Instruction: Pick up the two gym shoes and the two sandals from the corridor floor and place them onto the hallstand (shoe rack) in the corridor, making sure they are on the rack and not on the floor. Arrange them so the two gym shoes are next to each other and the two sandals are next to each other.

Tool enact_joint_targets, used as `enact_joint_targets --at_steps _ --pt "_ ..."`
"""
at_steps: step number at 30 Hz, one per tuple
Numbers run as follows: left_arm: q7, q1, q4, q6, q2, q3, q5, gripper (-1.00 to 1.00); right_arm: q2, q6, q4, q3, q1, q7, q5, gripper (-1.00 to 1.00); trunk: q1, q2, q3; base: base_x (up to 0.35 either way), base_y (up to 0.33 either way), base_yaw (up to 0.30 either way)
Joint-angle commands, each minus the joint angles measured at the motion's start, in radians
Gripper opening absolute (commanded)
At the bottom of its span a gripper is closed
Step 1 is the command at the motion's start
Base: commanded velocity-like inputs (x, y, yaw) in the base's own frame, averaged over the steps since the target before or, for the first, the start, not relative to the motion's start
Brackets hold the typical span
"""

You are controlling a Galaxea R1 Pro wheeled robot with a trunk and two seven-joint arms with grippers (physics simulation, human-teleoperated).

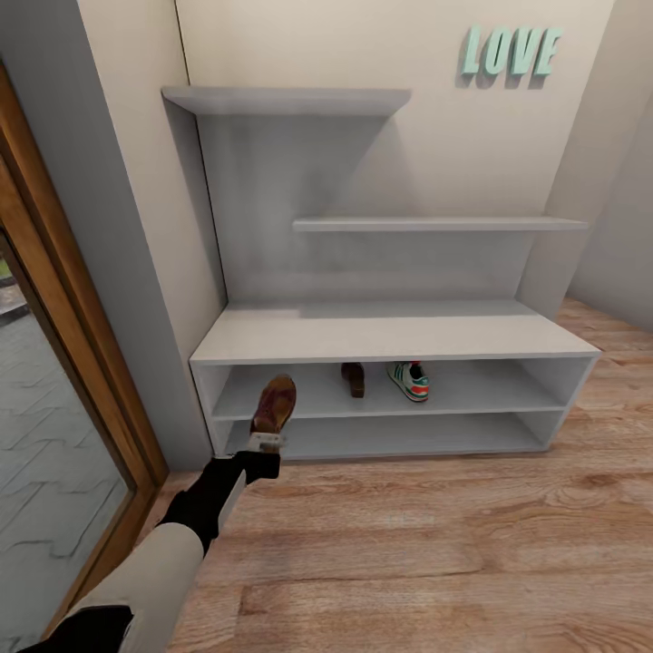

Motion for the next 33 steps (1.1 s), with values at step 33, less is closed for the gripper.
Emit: enact_joint_targets --at_steps 33 --pt "0.005 -0.02 -0.008 0.118 0.005 -0.013 -0.018 -1.0 0.053 0.033 -0.105 -0.009 -0.001 0.041 0.01 -1.0 0.061 -0.112 -0.072 0.0 0.0 0.0"
